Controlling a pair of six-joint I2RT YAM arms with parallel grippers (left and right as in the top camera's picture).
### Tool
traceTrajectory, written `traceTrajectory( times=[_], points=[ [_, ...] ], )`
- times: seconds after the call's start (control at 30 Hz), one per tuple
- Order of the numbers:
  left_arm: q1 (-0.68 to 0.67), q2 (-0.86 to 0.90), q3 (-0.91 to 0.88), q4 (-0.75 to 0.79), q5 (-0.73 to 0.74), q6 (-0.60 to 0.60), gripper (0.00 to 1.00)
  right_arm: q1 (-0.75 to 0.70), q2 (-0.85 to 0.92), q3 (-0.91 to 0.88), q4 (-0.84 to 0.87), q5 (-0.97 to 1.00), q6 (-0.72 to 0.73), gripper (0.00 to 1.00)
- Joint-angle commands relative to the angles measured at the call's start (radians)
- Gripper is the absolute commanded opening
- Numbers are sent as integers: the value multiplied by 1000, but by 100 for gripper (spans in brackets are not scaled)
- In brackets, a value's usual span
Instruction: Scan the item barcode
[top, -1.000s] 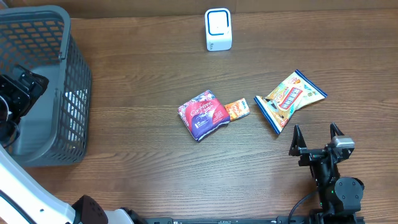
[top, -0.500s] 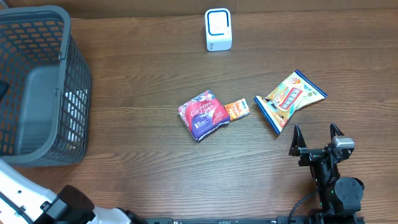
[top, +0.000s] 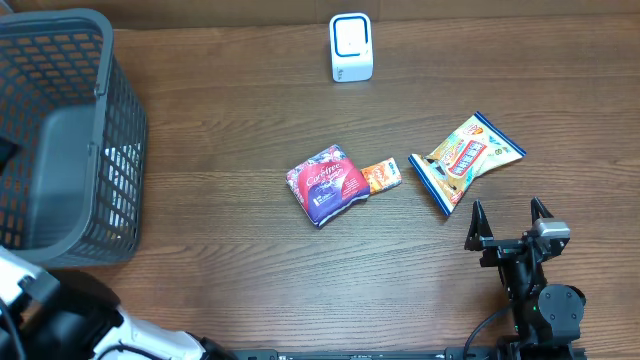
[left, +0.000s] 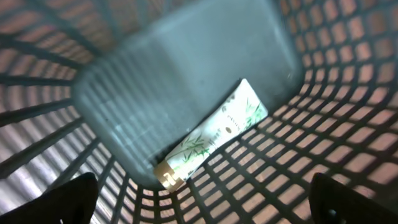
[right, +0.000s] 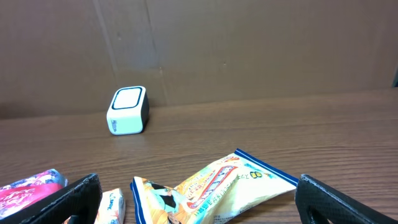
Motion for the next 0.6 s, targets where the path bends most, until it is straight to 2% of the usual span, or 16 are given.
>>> traceTrajectory(
  times=[0.0,0.23,0.3,0.4,0.57],
  points=[
    [-23,61,-3,-25,70,157,97,1,-8,-10,5,10,-1,100],
    [-90,158,-3,-45,66,243,97,1,-8,-10,5,10,-1,100],
    [-117,174,-4,-58,34,253,98,1,-8,-10,5,10,-1,100],
    [-177,201,-11,-74,-98,225,100,1,-8,-10,5,10,-1,100],
    [-201,205,-85,-47,-154,218,100,1,-8,-10,5,10,-1,100]
  ],
)
